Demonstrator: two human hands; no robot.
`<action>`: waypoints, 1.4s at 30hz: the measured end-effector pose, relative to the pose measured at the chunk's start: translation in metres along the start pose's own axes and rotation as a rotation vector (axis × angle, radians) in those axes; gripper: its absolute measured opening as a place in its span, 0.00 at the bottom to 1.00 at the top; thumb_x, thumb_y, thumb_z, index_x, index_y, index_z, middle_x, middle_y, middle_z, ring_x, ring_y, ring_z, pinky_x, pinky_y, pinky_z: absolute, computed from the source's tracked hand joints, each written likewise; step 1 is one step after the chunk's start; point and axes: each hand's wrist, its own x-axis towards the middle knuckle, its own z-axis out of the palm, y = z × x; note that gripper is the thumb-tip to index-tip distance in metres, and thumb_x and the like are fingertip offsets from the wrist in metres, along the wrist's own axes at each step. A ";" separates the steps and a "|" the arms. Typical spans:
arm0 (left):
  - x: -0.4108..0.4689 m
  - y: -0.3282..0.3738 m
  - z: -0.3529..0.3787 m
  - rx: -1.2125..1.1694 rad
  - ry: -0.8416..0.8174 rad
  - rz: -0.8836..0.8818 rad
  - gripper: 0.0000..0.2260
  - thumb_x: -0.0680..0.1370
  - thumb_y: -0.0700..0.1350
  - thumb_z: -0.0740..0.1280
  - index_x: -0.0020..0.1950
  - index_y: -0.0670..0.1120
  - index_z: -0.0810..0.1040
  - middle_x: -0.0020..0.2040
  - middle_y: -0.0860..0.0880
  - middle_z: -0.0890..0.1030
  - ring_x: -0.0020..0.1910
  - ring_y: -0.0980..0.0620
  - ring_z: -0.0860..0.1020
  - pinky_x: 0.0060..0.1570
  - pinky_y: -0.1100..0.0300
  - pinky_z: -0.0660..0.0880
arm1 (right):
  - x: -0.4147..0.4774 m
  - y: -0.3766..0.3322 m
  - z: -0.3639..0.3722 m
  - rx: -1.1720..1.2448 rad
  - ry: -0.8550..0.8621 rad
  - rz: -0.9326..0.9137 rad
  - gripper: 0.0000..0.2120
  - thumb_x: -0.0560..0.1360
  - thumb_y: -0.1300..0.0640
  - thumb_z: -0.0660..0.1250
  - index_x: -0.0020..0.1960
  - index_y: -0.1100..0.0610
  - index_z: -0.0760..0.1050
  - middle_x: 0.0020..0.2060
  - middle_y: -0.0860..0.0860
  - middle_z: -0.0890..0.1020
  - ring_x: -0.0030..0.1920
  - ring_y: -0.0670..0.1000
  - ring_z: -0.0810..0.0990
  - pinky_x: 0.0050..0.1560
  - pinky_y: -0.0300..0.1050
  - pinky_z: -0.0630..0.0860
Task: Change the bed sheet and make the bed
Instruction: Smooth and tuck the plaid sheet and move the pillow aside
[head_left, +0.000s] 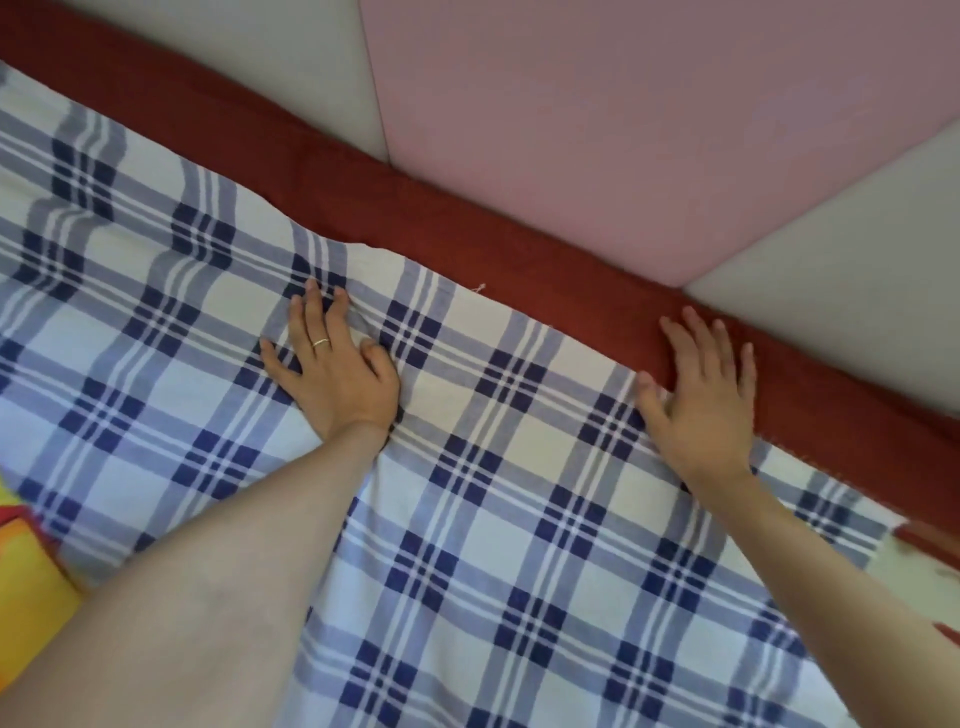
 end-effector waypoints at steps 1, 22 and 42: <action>0.001 0.001 -0.001 -0.003 0.000 -0.004 0.27 0.74 0.46 0.54 0.74 0.48 0.63 0.78 0.50 0.57 0.77 0.50 0.52 0.72 0.38 0.44 | 0.005 -0.003 -0.004 0.069 0.052 0.190 0.26 0.76 0.47 0.54 0.71 0.57 0.67 0.70 0.55 0.70 0.71 0.58 0.66 0.73 0.62 0.54; 0.002 -0.005 0.003 0.010 0.034 0.030 0.26 0.74 0.49 0.54 0.73 0.47 0.63 0.77 0.48 0.58 0.76 0.49 0.53 0.72 0.38 0.45 | -0.026 -0.043 -0.005 -0.057 -0.170 -0.815 0.27 0.79 0.47 0.53 0.77 0.50 0.56 0.76 0.51 0.60 0.76 0.54 0.57 0.74 0.60 0.51; -0.007 -0.002 0.006 0.072 0.058 0.080 0.28 0.77 0.50 0.49 0.78 0.52 0.51 0.78 0.49 0.54 0.77 0.47 0.52 0.71 0.37 0.45 | -0.032 0.021 0.027 0.052 0.001 -0.326 0.30 0.71 0.53 0.55 0.74 0.52 0.63 0.73 0.51 0.66 0.72 0.55 0.64 0.73 0.63 0.53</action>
